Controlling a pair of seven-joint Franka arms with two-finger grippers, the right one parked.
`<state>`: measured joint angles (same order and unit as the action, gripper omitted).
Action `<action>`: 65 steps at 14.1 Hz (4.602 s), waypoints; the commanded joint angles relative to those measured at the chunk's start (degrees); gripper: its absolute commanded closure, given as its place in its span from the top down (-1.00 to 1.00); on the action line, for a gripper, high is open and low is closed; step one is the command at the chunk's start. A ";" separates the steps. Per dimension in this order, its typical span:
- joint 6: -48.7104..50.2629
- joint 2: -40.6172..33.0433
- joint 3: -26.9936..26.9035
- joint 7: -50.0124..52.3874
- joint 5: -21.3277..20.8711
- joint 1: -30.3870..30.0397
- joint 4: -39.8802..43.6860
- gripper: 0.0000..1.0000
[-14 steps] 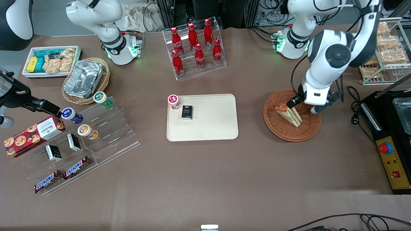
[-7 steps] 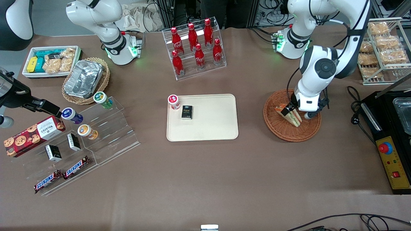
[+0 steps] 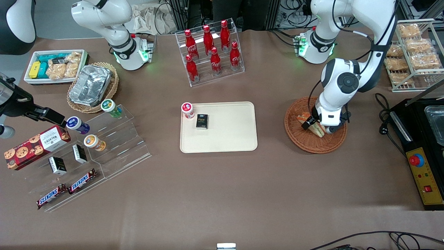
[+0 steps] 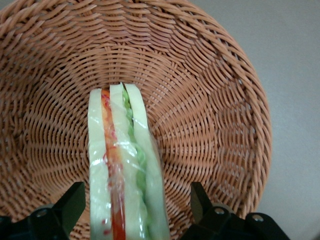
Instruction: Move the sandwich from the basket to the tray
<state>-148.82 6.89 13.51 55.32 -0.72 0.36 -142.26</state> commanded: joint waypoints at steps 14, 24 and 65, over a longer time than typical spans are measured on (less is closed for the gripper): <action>42.17 -9.44 1.34 -12.67 -1.05 0.25 26.91 -1.00; 41.62 -9.01 14.16 -26.14 4.41 0.78 33.45 -1.00; 19.38 0.25 7.24 -9.20 -4.55 15.37 29.47 1.00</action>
<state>-138.50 11.87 21.30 42.61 -5.04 16.55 -115.09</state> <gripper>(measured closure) 0.000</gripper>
